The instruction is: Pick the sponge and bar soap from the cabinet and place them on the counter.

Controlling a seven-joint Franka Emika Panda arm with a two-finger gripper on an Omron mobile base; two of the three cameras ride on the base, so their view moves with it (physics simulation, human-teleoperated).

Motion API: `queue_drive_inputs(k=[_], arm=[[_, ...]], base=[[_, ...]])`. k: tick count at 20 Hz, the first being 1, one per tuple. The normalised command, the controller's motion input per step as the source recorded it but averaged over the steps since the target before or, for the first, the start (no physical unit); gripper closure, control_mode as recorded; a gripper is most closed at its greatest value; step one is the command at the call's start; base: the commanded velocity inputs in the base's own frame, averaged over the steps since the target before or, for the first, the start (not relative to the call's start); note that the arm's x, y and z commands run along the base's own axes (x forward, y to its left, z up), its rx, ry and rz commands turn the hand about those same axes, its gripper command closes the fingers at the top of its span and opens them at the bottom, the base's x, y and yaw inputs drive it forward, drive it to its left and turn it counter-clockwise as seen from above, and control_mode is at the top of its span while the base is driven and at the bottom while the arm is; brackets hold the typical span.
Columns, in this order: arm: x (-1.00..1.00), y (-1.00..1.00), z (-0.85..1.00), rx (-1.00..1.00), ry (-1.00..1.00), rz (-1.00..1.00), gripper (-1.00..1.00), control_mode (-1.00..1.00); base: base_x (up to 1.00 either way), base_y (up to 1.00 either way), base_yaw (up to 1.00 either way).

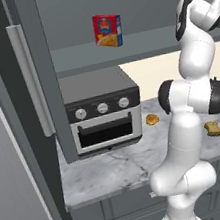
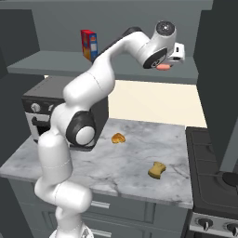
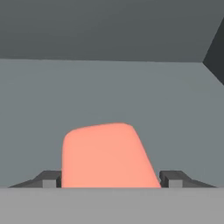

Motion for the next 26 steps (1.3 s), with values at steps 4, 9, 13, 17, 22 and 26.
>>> queue_drive_inputs(k=[4,9,13,17,22,26], arm=[[-0.28,0.00,0.00,0.00,-0.03,0.00,1.00,-1.00],[-0.41,0.09,0.00,-0.01,-0.08,0.00,1.00,-1.00],[-0.51,0.23,0.00,-0.03,-0.10,0.00,1.00,-1.00],[-0.51,0.39,0.00,-0.05,-0.06,0.00,1.00,-1.00],[-0.46,0.50,0.00,-0.06,-0.03,0.00,1.00,-1.00],[-0.49,0.41,0.07,-0.04,-0.04,0.00,1.00,-1.00]], base=[[0.00,0.00,0.00],[0.00,0.00,0.00],[0.00,0.00,0.00],[0.00,0.00,0.00],[0.00,0.00,0.00],[0.00,0.00,0.00]])
